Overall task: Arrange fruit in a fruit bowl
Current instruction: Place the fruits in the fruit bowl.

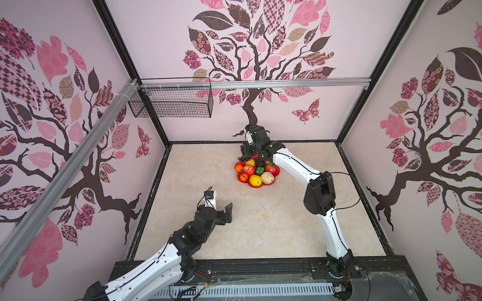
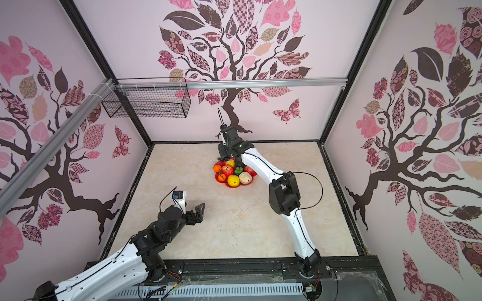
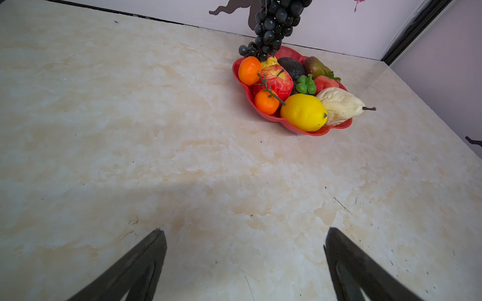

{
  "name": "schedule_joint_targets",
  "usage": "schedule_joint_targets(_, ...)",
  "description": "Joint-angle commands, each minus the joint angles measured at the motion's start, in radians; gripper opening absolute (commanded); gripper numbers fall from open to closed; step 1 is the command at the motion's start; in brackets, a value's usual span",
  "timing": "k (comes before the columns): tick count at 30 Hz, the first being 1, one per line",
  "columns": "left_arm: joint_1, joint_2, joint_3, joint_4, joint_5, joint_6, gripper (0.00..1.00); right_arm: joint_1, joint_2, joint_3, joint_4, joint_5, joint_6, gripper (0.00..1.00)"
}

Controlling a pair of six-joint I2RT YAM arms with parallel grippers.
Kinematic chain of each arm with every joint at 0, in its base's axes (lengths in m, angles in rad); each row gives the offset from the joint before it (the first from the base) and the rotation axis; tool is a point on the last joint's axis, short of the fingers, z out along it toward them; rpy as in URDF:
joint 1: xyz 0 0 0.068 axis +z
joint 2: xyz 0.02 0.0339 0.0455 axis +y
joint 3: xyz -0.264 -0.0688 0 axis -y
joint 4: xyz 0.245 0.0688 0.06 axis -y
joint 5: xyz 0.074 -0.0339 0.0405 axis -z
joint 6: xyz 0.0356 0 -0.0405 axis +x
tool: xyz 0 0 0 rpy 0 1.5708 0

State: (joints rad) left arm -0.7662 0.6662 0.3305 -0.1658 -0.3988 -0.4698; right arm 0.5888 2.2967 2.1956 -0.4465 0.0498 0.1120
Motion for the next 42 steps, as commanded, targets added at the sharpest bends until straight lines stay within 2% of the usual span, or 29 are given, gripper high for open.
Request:
schedule_joint_targets(1, 0.004, -0.004, -0.004, 0.015, 0.005, 0.01, 0.98, -0.033, 0.051, 0.07, -0.017, -0.062, 0.022, 0.0)
schedule_joint_targets(6, 0.004, 0.004, -0.002, 0.019, 0.008, 0.01, 0.98, -0.048, 0.08, 0.117, -0.051, -0.134, 0.039, 0.0)
schedule_joint_targets(16, 0.003, 0.003, -0.002, 0.02, 0.008, 0.01, 0.98, -0.123, 0.079, 0.067, -0.036, -0.235, 0.156, 0.0)
schedule_joint_targets(26, 0.003, 0.004, -0.002, 0.02, 0.006, 0.011, 0.98, -0.14, 0.021, -0.081, -0.002, -0.18, 0.234, 0.0)
schedule_joint_targets(42, 0.003, 0.009, -0.002, 0.021, 0.007, 0.011, 0.98, -0.153, -0.017, -0.148, 0.024, -0.165, 0.243, 0.04)
